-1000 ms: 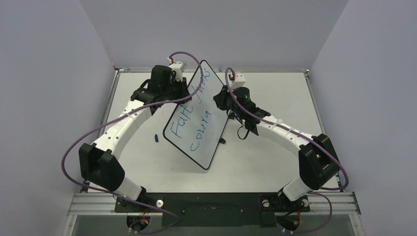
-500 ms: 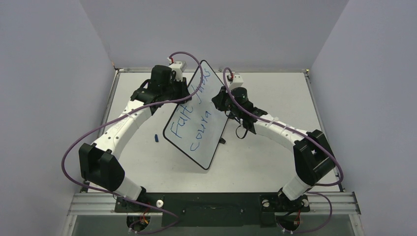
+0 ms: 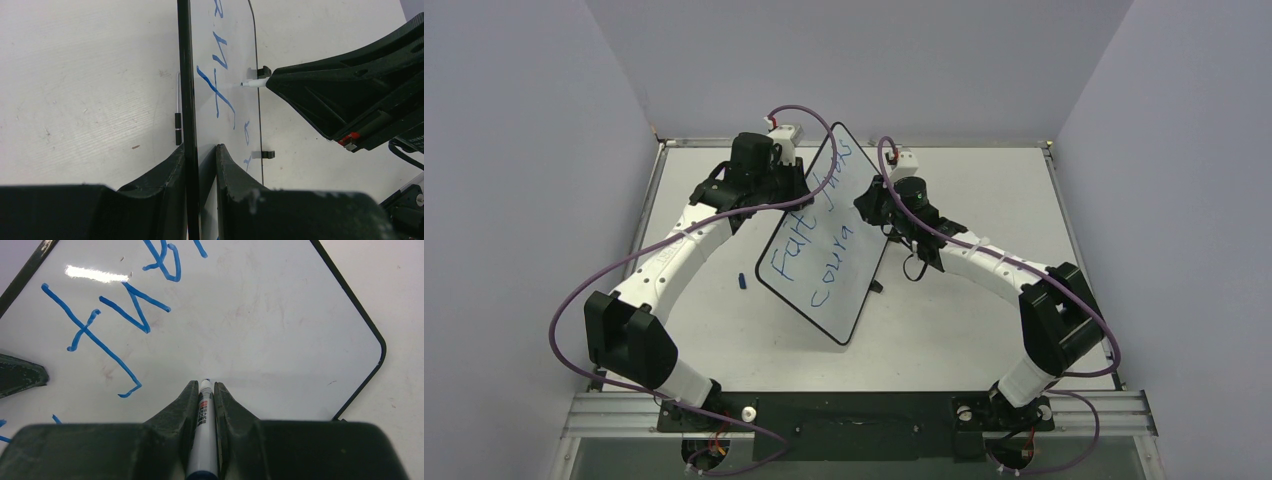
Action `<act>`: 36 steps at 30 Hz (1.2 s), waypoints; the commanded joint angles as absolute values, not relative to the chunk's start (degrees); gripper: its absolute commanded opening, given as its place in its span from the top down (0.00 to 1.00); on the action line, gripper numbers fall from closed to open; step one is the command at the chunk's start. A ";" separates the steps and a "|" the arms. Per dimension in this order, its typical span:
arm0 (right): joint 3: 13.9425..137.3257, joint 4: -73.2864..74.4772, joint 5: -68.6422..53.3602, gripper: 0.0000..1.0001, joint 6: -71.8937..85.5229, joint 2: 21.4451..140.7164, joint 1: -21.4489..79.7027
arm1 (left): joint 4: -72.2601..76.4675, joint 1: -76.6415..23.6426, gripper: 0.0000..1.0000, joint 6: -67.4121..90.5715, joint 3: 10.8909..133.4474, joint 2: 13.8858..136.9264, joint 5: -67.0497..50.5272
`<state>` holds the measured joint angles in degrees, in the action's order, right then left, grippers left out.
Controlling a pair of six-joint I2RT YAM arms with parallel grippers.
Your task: Write a sentence on the whiteboard
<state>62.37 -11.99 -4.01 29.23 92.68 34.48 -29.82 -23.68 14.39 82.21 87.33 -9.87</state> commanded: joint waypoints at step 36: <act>54.27 -19.06 -7.22 1.00 31.46 87.82 36.94 | -26.85 -23.25 1.00 8.53 83.86 84.97 -4.55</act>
